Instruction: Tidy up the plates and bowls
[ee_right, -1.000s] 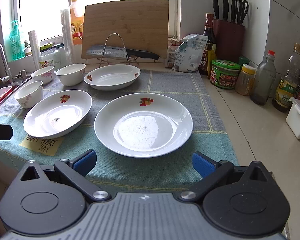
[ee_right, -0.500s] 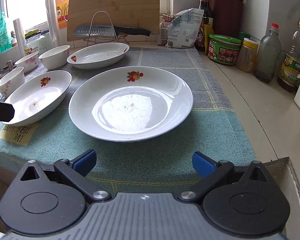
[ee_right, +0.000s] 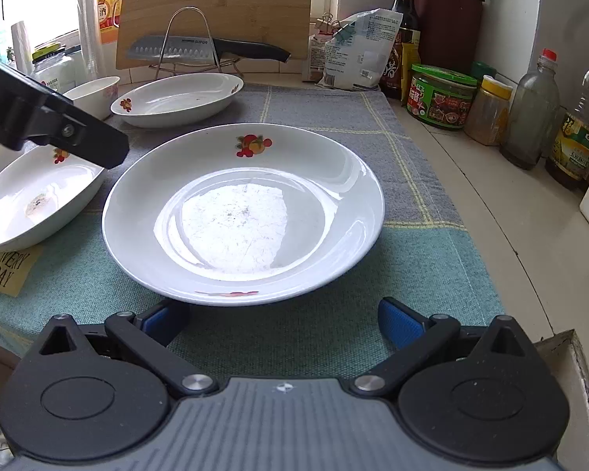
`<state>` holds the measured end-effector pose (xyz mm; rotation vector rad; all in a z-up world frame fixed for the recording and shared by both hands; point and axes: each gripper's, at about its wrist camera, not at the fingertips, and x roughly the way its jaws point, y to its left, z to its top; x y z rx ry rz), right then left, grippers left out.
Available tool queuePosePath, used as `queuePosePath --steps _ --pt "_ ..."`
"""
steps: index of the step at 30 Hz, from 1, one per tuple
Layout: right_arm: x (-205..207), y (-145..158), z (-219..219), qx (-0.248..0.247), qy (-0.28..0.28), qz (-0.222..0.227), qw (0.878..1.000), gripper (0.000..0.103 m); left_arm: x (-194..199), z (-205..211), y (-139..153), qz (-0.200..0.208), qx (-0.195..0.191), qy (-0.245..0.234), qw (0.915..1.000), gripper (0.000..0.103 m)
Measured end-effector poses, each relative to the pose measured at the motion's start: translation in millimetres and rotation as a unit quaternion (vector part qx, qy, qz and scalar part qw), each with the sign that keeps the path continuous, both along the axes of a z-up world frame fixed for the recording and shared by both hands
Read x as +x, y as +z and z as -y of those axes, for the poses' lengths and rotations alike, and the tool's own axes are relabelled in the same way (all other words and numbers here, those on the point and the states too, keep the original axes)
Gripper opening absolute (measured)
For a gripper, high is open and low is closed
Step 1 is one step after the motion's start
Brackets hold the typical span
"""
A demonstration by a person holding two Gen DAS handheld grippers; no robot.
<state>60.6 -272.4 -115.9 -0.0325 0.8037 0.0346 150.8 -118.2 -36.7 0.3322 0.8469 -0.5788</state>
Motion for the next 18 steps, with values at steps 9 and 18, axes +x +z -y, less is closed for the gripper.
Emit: queuePosePath --steps 9,18 --pt "0 2 -4 -0.001 -0.020 -0.008 1.000 0.103 46 43 -25 -0.030 0.026 -0.093 0.9949 0.102" --pt "0 3 -7 0.000 -0.041 -0.012 0.999 0.103 79 65 -54 -0.063 0.055 -0.138 0.9869 0.102"
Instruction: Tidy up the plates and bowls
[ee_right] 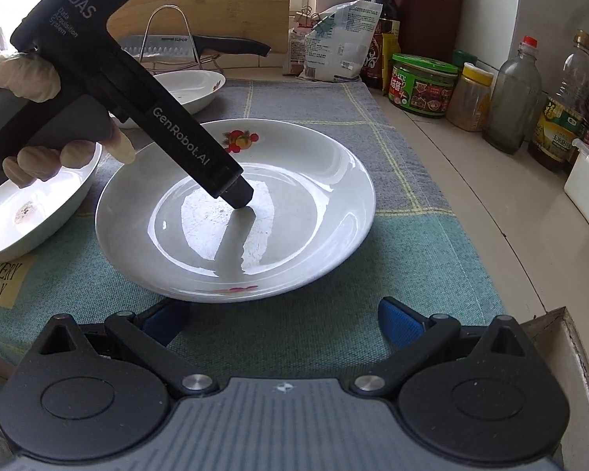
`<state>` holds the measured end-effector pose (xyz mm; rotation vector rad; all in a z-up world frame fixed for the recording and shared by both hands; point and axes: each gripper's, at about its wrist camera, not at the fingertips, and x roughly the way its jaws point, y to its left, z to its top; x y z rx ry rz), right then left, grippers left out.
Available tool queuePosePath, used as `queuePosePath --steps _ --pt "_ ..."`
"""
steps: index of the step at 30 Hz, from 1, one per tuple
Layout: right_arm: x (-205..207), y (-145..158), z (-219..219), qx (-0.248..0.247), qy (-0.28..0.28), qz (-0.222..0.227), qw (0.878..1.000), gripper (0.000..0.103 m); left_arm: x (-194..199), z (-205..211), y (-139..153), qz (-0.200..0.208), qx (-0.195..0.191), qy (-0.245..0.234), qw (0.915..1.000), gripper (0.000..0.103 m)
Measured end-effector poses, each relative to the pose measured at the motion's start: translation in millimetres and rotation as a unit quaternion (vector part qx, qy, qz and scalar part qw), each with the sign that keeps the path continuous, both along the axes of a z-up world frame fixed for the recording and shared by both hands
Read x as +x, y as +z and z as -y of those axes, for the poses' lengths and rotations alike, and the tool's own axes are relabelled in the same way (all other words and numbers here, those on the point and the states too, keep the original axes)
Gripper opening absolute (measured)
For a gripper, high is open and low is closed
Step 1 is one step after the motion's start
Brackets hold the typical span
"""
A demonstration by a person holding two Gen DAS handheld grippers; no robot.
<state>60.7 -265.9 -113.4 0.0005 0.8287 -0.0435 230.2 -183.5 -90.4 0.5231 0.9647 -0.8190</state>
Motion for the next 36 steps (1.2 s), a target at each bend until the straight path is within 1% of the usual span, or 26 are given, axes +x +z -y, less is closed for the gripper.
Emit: queuePosePath --steps 4,5,11,16,21,28,33,36 --pt "0 0 -1 -0.001 -0.007 -0.003 1.000 0.103 11 0 -3 -0.035 -0.009 -0.009 0.9993 0.102" --pt "1 1 -2 -0.001 -0.009 -0.007 1.000 0.103 16 -2 -5 -0.054 -0.014 -0.004 0.9985 0.102" --pt "5 3 -3 -0.004 -0.002 -0.019 1.000 0.103 18 0 -5 -0.053 -0.010 -0.022 0.9983 0.103" --pt "9 2 0 0.000 0.030 -0.016 0.999 0.103 18 0 -4 -0.055 -0.009 -0.020 0.9983 0.103" --pt "6 -1 4 0.003 0.066 0.004 0.998 0.103 14 -3 -5 -0.040 -0.028 -0.003 0.9988 0.103" --pt "0 -6 10 0.007 0.099 0.042 0.994 0.103 13 -4 -3 -0.034 -0.035 -0.001 0.9988 0.103" --pt "-2 -9 12 0.008 0.111 0.058 0.992 0.103 13 -3 0 -0.052 -0.023 -0.027 0.9980 0.102" --pt "-3 -10 13 0.009 0.121 0.063 0.991 0.103 16 -2 4 -0.079 -0.030 -0.037 0.9957 0.102"
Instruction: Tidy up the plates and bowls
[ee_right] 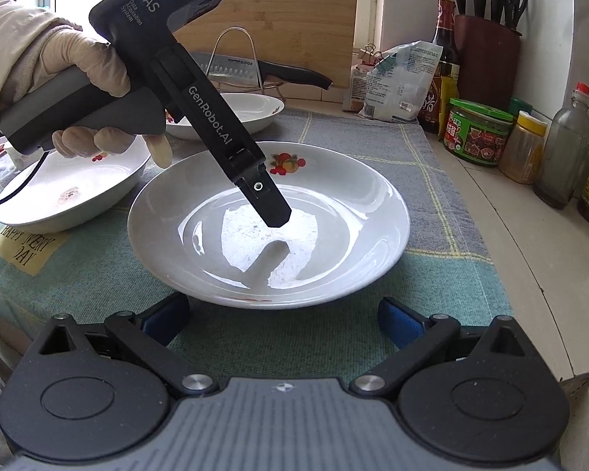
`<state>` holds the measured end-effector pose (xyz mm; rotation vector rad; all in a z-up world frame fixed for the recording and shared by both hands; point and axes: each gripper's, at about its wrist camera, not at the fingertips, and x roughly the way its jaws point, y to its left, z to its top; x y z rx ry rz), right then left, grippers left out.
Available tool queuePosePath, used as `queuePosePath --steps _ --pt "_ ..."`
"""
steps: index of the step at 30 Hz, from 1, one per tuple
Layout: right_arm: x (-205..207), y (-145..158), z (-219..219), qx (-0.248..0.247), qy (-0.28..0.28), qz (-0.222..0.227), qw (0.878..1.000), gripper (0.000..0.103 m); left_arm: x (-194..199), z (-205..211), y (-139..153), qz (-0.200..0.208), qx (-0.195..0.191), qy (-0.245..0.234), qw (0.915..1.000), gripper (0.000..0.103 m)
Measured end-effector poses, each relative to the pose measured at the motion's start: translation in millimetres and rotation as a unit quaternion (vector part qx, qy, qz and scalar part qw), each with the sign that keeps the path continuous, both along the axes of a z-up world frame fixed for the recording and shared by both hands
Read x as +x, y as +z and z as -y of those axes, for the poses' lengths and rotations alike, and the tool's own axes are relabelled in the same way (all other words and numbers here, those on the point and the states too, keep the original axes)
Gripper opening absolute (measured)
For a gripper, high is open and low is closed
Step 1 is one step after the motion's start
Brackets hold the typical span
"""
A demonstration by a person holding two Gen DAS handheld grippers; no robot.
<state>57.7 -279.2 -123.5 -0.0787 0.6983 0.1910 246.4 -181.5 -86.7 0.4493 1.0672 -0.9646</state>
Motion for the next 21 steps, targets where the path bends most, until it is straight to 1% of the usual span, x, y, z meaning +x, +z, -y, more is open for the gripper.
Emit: queuePosePath --steps 10,13,17,21 --pt "-2 -3 3 0.005 0.022 0.021 1.000 0.103 12 3 4 -0.056 0.003 -0.031 0.9979 0.099" --pt "-1 -5 4 0.006 0.026 0.027 0.999 0.103 15 4 4 -0.061 0.011 -0.040 0.9973 0.096" --pt "2 -5 4 0.007 0.031 0.029 0.999 0.103 20 6 4 -0.073 0.014 -0.045 0.9963 0.096" --pt "3 -5 5 0.006 0.037 0.027 0.999 0.103 22 8 3 -0.076 0.017 -0.052 0.9956 0.096"
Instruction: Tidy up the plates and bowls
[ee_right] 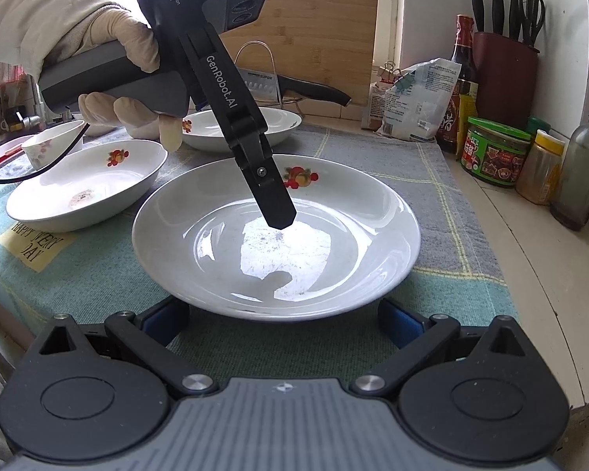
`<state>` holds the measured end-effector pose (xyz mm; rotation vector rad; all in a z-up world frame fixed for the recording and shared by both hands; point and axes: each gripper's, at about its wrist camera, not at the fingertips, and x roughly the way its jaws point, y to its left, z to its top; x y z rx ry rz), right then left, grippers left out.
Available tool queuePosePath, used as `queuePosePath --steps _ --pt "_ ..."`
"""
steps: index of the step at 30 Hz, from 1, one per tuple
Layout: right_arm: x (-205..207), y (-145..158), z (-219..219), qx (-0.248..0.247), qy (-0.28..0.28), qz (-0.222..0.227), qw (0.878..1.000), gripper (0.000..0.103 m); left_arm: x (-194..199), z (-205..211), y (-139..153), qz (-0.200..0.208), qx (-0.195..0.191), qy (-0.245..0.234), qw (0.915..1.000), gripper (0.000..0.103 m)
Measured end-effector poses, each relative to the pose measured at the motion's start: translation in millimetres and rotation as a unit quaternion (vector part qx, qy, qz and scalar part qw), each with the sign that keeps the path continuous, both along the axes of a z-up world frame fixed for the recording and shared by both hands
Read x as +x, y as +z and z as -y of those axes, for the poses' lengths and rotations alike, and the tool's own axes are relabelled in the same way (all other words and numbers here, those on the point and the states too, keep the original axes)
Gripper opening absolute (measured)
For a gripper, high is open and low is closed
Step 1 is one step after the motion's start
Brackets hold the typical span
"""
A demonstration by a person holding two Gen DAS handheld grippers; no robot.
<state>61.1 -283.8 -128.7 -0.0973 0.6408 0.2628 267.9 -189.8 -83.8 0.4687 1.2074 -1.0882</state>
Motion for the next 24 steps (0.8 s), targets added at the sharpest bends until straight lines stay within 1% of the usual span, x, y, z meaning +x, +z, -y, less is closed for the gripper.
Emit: queuePosePath --steps 14,24 --pt "10 3 1 -0.010 0.031 -0.020 0.999 0.103 4 7 0 -0.009 0.010 -0.021 0.9997 0.096" --pt "14 5 -1 -0.014 0.026 -0.035 0.999 0.103 5 9 -1 -0.016 0.017 -0.026 0.9994 0.096"
